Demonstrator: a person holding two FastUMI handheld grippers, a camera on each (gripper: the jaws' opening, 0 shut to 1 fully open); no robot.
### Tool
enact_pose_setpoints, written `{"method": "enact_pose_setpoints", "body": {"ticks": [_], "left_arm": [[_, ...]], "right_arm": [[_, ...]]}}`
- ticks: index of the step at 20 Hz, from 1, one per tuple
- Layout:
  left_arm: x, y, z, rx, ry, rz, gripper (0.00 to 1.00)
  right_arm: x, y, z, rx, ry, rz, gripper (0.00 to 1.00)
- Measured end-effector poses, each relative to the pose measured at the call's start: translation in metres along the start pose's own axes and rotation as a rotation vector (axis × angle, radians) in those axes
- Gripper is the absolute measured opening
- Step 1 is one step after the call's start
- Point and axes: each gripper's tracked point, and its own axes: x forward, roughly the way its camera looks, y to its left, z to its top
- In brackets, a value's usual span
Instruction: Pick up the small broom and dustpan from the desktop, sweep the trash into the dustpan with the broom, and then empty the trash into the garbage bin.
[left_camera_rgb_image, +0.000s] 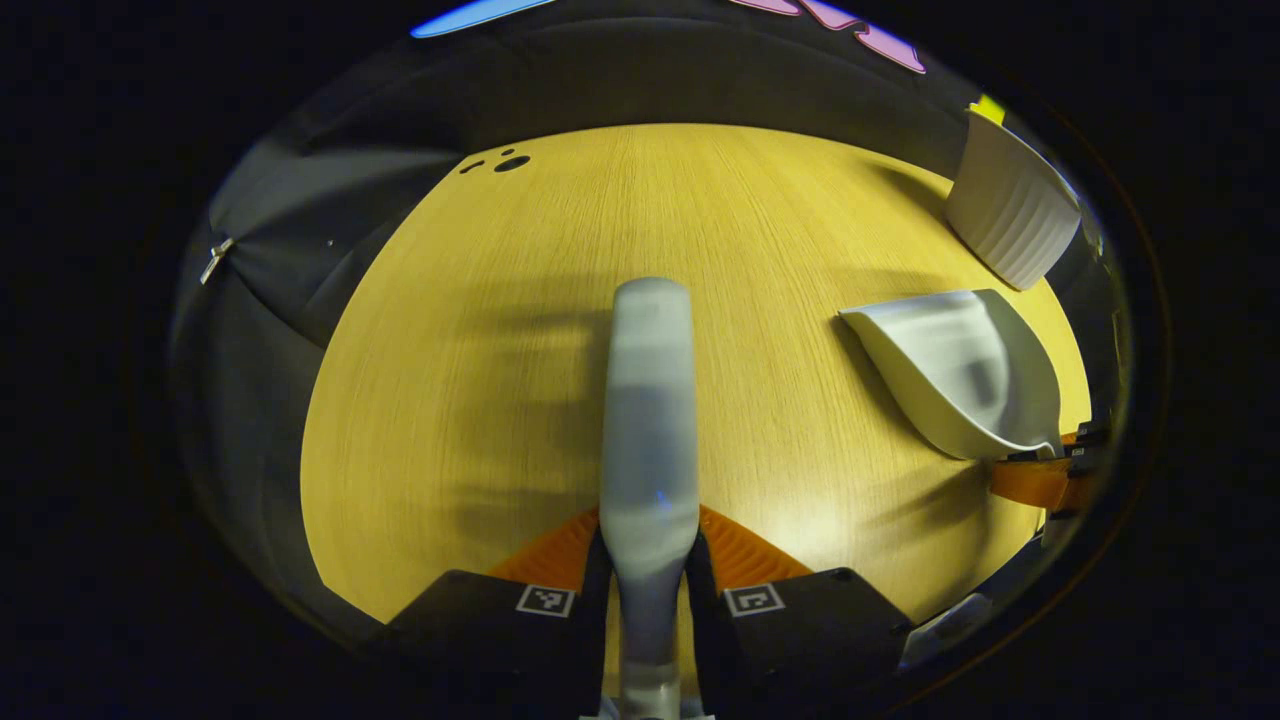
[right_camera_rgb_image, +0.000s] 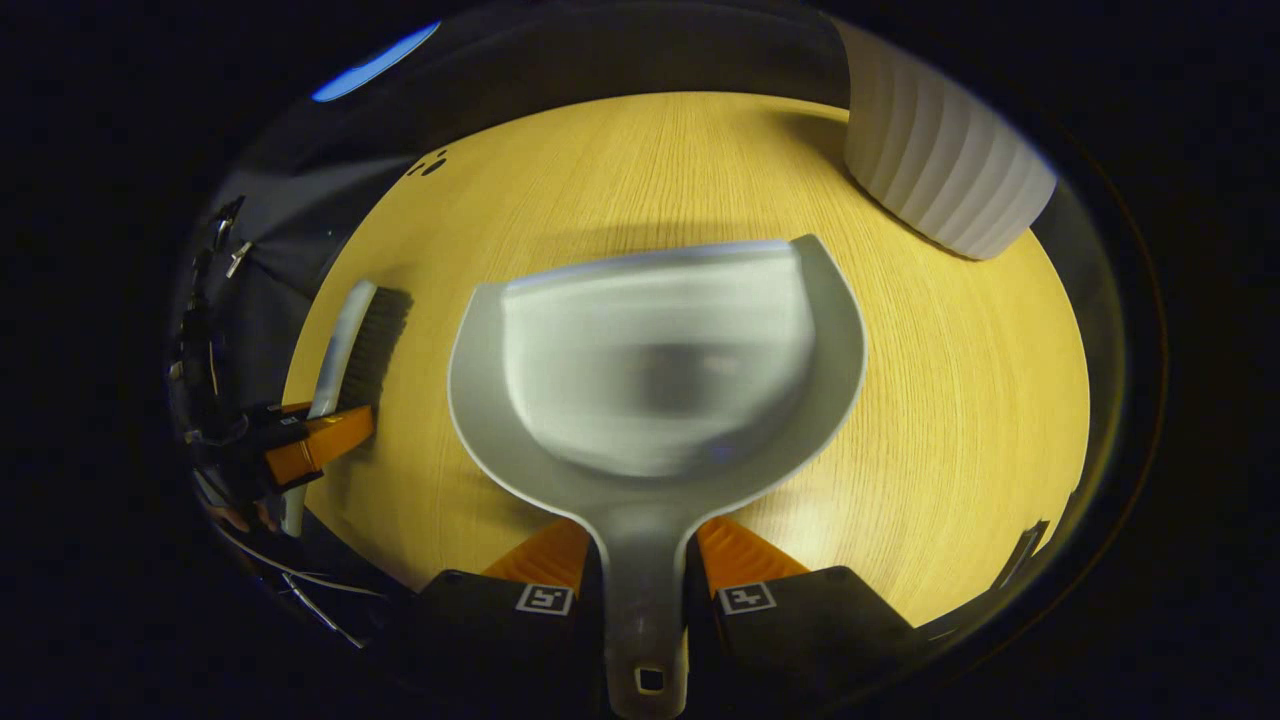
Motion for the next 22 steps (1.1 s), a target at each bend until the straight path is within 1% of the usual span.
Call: {"method": "enact_pose_setpoints", "body": {"ticks": [1,2,3,4,6,7,8,9,11,16,18,20,22], "left_arm": [[-0.002,-0.003,0.002,-0.012,-0.009,-0.014,0.41],[-0.003,-0.007,0.005,-0.032,-0.029,-0.038,0.49],[-0.007,-0.011,0.009,-0.051,-0.048,-0.064,0.57],[-0.013,-0.014,0.012,-0.065,-0.066,-0.077,0.70],[-0.025,-0.007,0.016,-0.071,-0.105,-0.068,0.98],[-0.031,-0.004,0.016,-0.068,-0.122,-0.057,0.96],[-0.039,-0.002,0.017,-0.066,-0.140,-0.053,0.96],[-0.050,-0.001,0.021,-0.065,-0.176,-0.051,0.96],[-0.081,0.001,0.033,-0.068,-0.290,-0.061,0.96],[-0.180,0.008,0.049,-0.060,-0.581,-0.049,0.96],[-0.214,0.009,0.042,-0.056,-0.639,-0.018,0.96],[-0.233,0.007,0.036,-0.043,-0.702,0.025,0.96],[-0.258,-0.003,0.025,-0.043,-0.774,0.031,0.96]], "right_arm": [[0.000,0.000,0.003,0.007,-0.005,0.004,0.44],[0.002,0.001,0.004,0.011,-0.009,0.007,0.39],[-0.001,0.002,0.004,0.017,-0.012,0.009,0.40],[-0.002,0.005,0.005,0.025,-0.015,0.018,0.49],[-0.008,0.006,0.010,0.029,-0.033,0.023,0.81],[-0.014,0.006,0.010,0.023,-0.048,0.020,0.89],[-0.017,0.005,0.012,0.016,-0.064,0.015,0.99],[-0.025,0.004,0.013,0.006,-0.083,-0.001,1.00],[-0.045,-0.001,0.019,-0.014,-0.144,-0.045,0.99],[-0.120,0.005,0.043,-0.041,-0.400,-0.095,0.99],[-0.148,0.011,0.046,-0.045,-0.485,-0.092,0.99],[-0.167,0.012,0.038,-0.069,-0.546,-0.131,0.99],[-0.185,0.016,0.030,-0.075,-0.614,-0.143,0.99]]}}
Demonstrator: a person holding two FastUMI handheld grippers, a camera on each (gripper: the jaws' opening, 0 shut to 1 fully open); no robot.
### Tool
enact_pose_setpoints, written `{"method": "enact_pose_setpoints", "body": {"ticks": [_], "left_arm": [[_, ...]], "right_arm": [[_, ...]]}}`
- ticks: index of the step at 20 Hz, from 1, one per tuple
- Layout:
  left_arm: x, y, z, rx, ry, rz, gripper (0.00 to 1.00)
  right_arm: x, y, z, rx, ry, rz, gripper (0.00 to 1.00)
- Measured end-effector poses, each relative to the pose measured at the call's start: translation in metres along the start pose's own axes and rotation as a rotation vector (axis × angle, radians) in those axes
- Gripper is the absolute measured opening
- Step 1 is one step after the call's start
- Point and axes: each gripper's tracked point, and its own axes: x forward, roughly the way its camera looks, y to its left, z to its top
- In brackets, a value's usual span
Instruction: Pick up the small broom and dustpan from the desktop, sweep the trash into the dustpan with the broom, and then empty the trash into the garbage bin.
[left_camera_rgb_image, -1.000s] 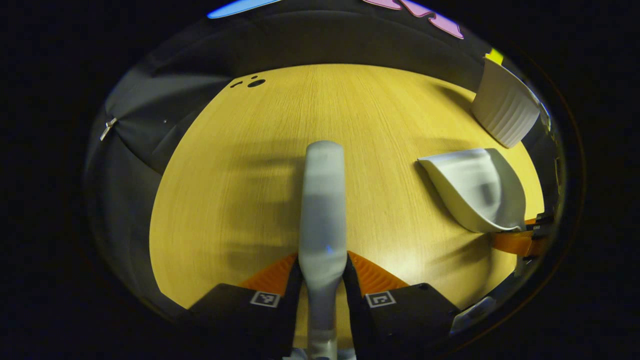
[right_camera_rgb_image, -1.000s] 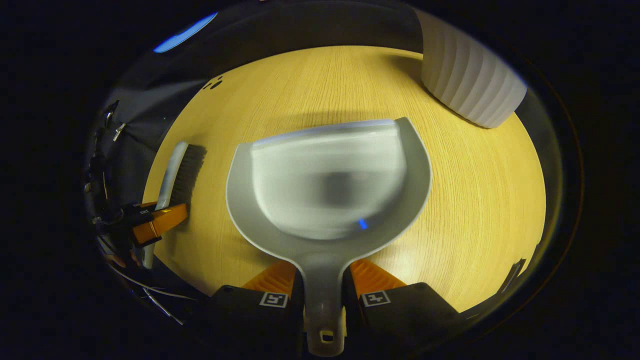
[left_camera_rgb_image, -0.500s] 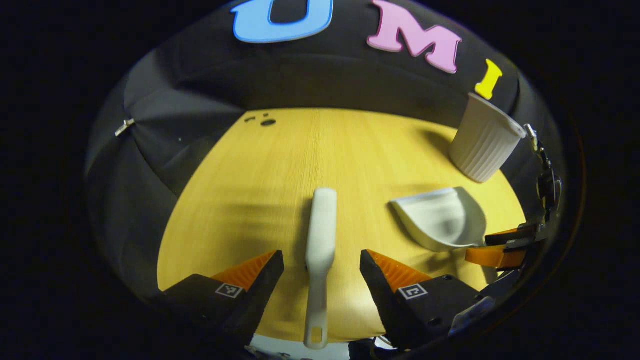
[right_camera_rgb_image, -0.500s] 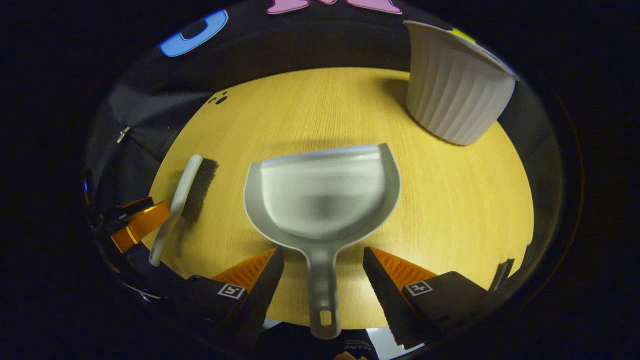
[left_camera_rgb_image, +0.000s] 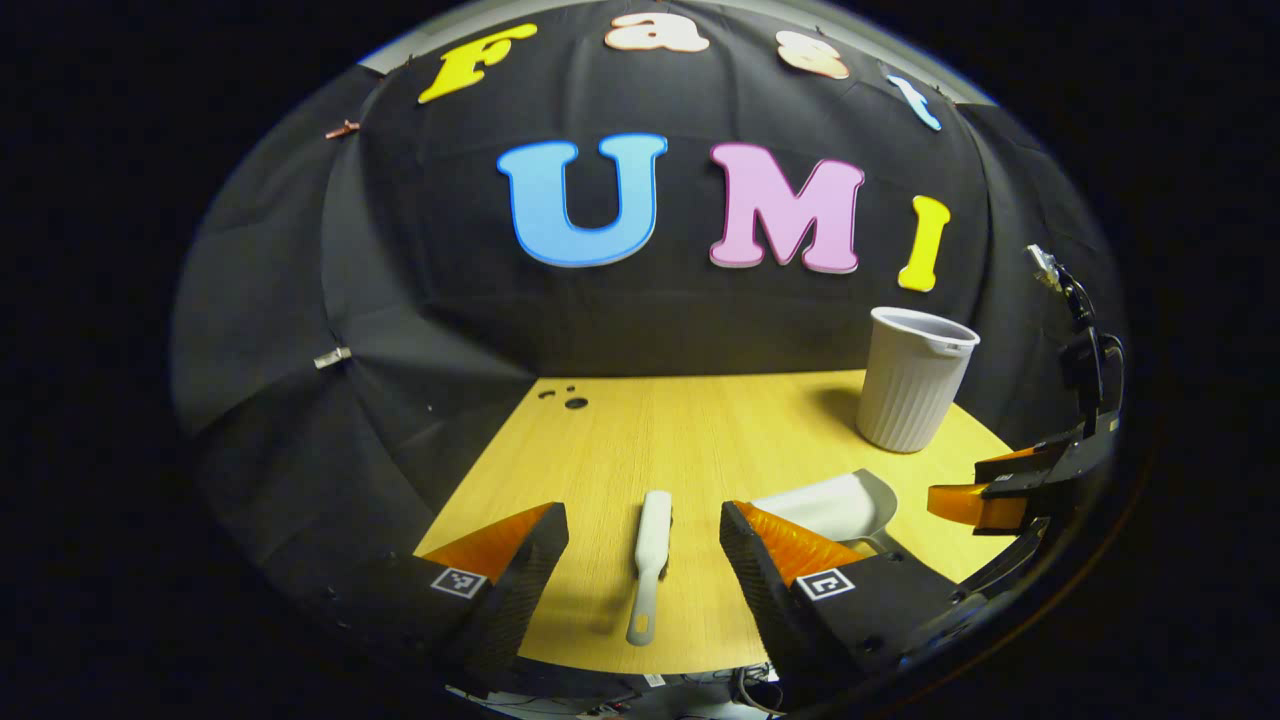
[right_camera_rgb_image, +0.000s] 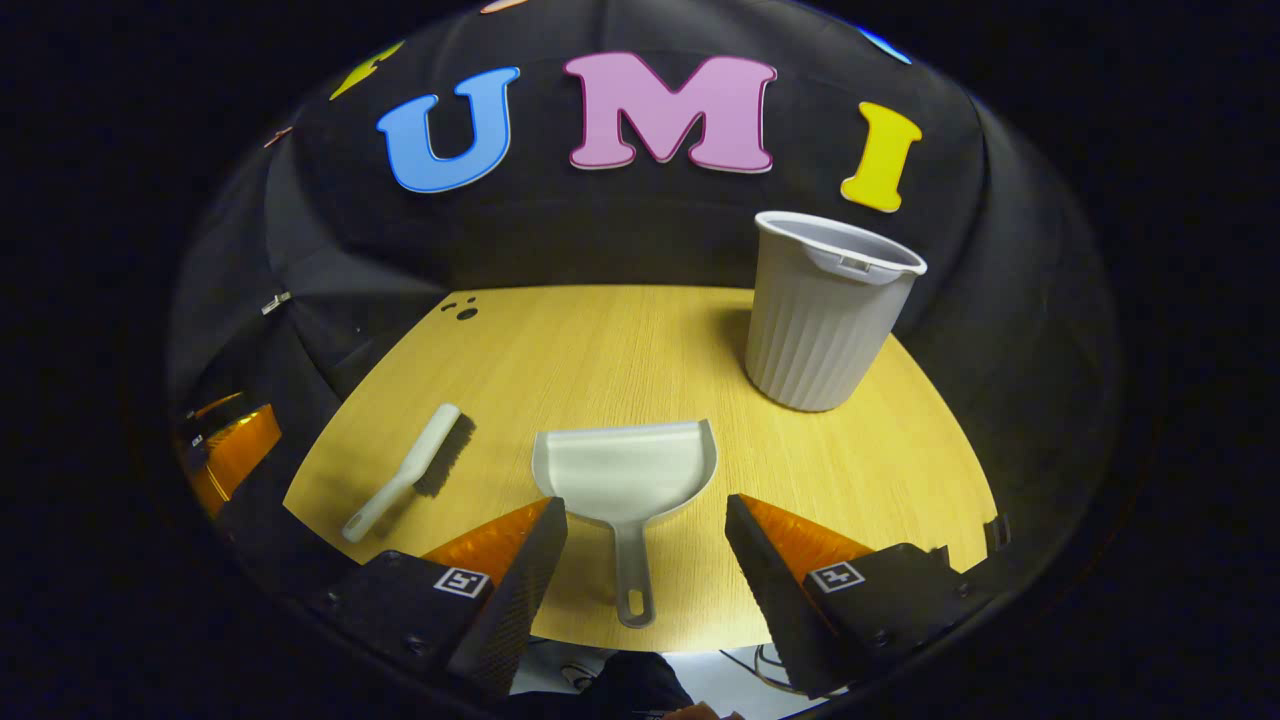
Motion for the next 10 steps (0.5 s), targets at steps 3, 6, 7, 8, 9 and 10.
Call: {"method": "enact_pose_setpoints", "body": {"ticks": [3,6,7,8,9,10], "left_arm": [[-0.047,-0.018,0.006,0.003,-0.065,-0.025,0.96],[-0.071,-0.032,0.000,0.006,-0.086,-0.043,0.96],[-0.077,-0.035,-0.003,0.006,-0.088,-0.046,0.96],[-0.081,-0.038,-0.006,0.007,-0.085,-0.051,0.96],[-0.086,-0.040,-0.009,0.009,-0.086,-0.055,0.96],[-0.089,-0.041,-0.010,0.009,-0.086,-0.059,0.96]], "right_arm": [[-0.033,0.009,-0.011,0.025,-0.042,0.021,0.99],[-0.059,0.014,-0.026,0.037,-0.068,0.049,0.99],[-0.066,0.015,-0.030,0.039,-0.080,0.057,0.99],[-0.072,0.015,-0.031,0.038,-0.094,0.061,1.00],[-0.077,0.014,-0.031,0.037,-0.110,0.063,0.99],[-0.083,0.013,-0.031,0.039,-0.126,0.064,0.99]]}}
